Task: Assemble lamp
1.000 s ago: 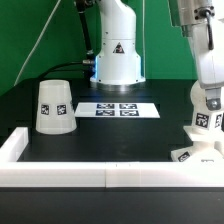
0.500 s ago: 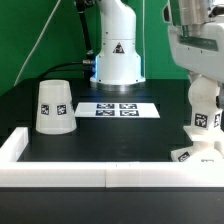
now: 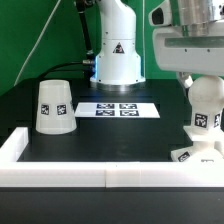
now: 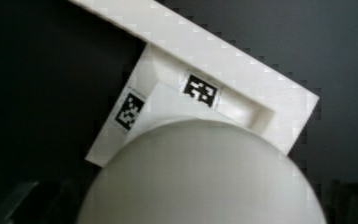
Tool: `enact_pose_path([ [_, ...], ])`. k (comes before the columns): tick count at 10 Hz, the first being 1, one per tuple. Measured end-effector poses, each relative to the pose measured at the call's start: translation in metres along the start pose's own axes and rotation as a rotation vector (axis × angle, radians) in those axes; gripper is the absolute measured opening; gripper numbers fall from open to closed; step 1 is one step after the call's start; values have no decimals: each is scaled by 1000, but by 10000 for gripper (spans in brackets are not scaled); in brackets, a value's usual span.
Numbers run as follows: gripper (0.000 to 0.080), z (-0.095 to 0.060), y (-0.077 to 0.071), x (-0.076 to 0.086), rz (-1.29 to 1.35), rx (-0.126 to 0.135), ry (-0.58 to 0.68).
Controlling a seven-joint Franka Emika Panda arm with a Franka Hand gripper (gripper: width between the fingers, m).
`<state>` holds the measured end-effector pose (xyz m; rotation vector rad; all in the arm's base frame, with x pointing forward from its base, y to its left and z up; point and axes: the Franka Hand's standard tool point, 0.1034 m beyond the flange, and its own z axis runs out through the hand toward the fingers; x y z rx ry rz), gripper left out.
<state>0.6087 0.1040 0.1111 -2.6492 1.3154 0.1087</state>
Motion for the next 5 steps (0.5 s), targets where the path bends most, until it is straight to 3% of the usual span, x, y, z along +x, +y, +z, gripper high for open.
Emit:
enact_pose_path([
  [2,699,-4,1,3,-311,-49,28],
  [5,699,-5,1,5,-615,-71,31],
])
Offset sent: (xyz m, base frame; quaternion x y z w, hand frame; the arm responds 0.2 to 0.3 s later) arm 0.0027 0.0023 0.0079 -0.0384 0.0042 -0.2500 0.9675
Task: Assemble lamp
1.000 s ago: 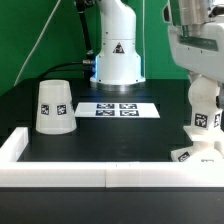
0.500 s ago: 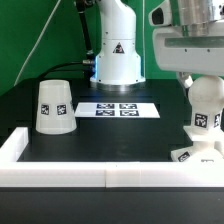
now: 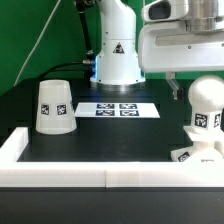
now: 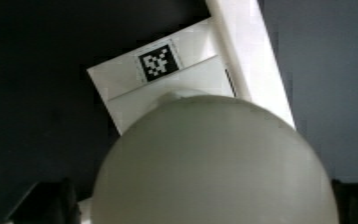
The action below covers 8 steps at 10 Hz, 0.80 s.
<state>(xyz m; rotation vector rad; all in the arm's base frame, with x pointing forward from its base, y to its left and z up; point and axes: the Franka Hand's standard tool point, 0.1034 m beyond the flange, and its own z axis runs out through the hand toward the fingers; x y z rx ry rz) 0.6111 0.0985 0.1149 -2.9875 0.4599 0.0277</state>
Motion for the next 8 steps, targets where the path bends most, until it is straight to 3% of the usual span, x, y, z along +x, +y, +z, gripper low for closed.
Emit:
enact_pose_path([
  [4,699,0,1,0,-265,-1,0],
  [8,699,-1,-1,5,-724,-25,27],
])
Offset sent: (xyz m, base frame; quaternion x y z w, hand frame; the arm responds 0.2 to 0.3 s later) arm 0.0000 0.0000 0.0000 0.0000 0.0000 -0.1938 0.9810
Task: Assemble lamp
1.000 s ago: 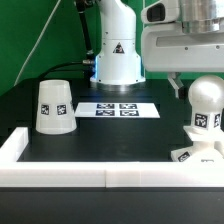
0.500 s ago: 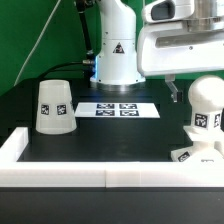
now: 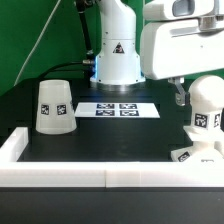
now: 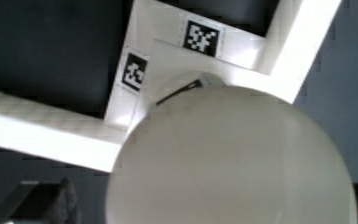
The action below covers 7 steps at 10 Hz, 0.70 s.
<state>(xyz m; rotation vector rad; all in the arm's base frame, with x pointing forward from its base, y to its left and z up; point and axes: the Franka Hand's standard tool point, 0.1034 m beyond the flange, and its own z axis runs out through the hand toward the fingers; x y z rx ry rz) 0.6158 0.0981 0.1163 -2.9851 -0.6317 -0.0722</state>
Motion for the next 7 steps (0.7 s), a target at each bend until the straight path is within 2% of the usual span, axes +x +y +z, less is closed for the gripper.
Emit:
enact_pose_path([
  [3,699,3,-6,1,-253,-21,-19],
  [7,699,5,-3,-3,-561,-36,-48],
])
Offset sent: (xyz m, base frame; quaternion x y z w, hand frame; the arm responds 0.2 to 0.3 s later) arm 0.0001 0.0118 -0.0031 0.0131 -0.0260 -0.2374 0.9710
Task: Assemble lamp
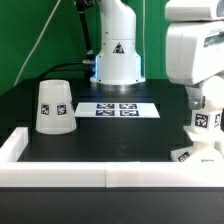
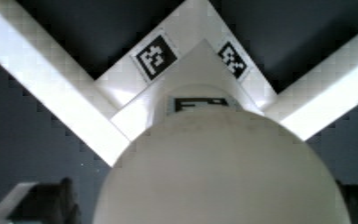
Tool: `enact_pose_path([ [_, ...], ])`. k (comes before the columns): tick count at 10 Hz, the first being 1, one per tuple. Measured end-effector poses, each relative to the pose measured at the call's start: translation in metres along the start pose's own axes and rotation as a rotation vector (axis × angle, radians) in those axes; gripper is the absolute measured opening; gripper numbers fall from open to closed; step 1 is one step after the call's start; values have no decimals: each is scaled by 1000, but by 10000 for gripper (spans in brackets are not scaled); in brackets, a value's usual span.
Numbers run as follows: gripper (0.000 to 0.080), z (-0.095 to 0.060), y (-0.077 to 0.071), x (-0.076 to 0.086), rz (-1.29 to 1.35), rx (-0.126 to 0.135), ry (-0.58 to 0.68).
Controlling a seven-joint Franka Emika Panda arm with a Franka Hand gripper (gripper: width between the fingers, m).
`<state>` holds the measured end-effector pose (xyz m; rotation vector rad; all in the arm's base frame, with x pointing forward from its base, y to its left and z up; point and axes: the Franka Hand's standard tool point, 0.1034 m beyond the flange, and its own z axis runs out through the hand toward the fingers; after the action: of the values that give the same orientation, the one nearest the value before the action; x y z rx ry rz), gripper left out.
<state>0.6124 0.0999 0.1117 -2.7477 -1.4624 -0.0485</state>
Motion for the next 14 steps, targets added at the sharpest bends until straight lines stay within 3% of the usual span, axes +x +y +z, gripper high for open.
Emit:
enact_pose_path([
  [3,687,0,3,-2,-50,-7,-2],
  [4,577,0,3,-2,-31,-7,-2],
  [6,577,0,3,-2,-3,-7,-2],
  [10,577,-2,4,0,433,-23,23],
  [14,580,-3,7,2,688,-29,40],
])
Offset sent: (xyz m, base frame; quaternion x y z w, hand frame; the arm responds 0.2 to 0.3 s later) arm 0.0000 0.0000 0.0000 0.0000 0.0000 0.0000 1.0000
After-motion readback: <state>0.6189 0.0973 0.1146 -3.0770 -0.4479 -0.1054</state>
